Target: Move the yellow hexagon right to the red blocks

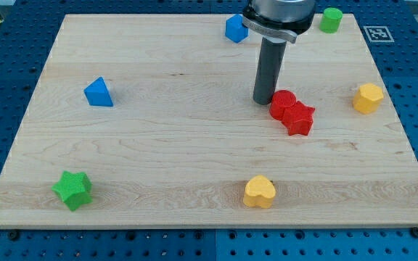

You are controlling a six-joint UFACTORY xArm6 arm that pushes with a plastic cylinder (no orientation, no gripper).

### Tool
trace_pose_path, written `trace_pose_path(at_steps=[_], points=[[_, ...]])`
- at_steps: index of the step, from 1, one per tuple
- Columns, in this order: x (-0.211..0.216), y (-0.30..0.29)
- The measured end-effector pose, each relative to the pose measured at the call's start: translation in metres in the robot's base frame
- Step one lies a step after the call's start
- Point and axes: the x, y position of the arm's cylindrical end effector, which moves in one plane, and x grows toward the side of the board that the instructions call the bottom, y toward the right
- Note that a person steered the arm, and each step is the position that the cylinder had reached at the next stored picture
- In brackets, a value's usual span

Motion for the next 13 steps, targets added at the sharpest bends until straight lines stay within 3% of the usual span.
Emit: trace_pose_path(at_steps=[2, 6, 9, 12, 13], points=[[-0.036, 0.001], [-0.047, 0.056], [-0.052, 0.174], [0.008, 0.184], [0.009, 0.183]])
